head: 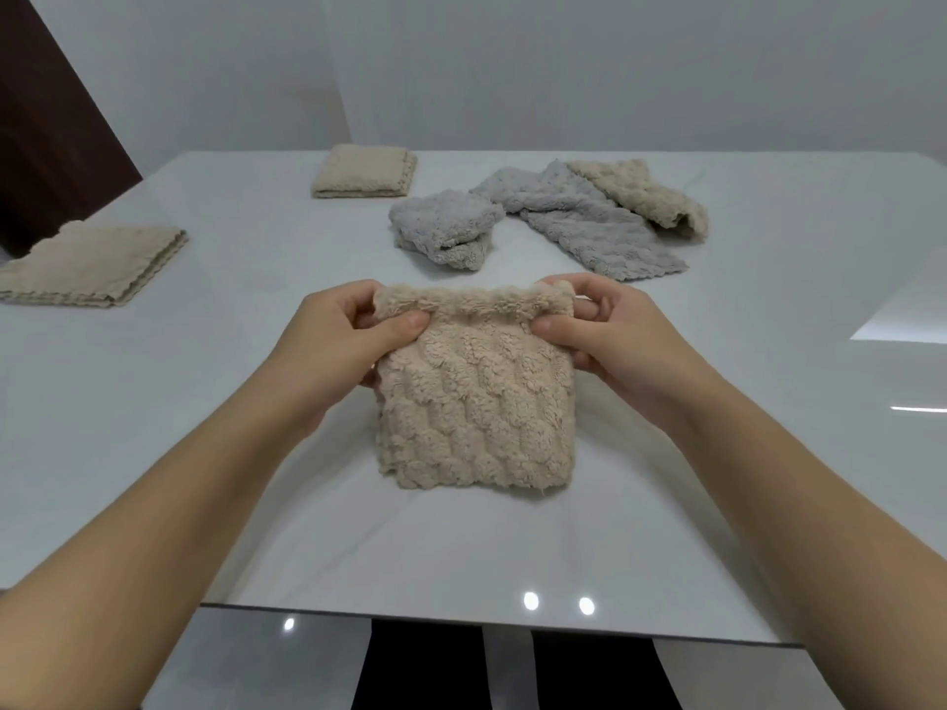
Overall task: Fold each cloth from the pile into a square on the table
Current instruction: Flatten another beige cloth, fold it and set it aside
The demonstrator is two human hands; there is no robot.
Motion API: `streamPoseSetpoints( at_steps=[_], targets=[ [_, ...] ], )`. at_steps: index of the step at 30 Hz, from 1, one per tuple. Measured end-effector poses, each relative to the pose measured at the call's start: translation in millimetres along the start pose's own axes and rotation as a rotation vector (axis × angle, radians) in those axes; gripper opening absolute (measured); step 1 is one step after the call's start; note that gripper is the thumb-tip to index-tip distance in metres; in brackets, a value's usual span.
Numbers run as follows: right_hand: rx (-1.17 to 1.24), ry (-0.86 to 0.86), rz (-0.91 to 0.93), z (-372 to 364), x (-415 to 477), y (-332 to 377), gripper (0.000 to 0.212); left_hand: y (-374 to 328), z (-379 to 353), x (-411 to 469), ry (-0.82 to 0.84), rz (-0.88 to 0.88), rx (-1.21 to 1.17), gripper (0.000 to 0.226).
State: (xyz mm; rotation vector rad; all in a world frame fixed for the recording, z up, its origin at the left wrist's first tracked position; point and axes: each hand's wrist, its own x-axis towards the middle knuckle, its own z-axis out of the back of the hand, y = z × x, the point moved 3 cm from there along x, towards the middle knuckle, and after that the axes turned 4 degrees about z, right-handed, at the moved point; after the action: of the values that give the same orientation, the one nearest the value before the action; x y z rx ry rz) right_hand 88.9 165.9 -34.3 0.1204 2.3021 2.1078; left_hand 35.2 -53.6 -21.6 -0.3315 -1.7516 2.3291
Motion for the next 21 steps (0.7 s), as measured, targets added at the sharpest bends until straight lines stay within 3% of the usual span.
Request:
streamPoseSetpoints(
  at_steps=[2,4,7,8,11,13,15,18,21],
  targets=[
    [0.018,-0.040,0.029,0,0,2,0.031,-1,4,-2,0.046,-0.010,0.035,0.013],
    [-0.037,-0.027,0.053,-3,1,5,0.032,-10,7,-5,0.199,0.015,0.154,0.021],
    [-0.116,0.086,0.065,-17,2,16,0.038,-27,5,-4,0.349,0.037,0.405,0.059],
    [-0.140,0.127,0.068,-20,4,20,0.041,-32,1,-3,0.351,0.023,0.459,0.057],
    [-0.244,0.237,-0.009,-22,7,24,0.046,-44,-11,-1,0.223,-0.068,0.329,0.008],
    [-0.378,0.323,-0.110,-17,2,17,0.043,-39,-8,0,0.115,-0.034,0.090,0.007],
    [-0.410,0.309,-0.166,-9,-2,5,0.032,-23,-1,-1,0.111,0.016,-0.025,0.013],
    [-0.232,0.154,-0.170,0,0,-4,0.034,2,4,-9,0.357,0.084,0.031,0.046],
    [-0.152,0.158,-0.121,-4,2,0,0.022,4,12,-16,0.616,0.124,0.099,0.066]
  ],
)
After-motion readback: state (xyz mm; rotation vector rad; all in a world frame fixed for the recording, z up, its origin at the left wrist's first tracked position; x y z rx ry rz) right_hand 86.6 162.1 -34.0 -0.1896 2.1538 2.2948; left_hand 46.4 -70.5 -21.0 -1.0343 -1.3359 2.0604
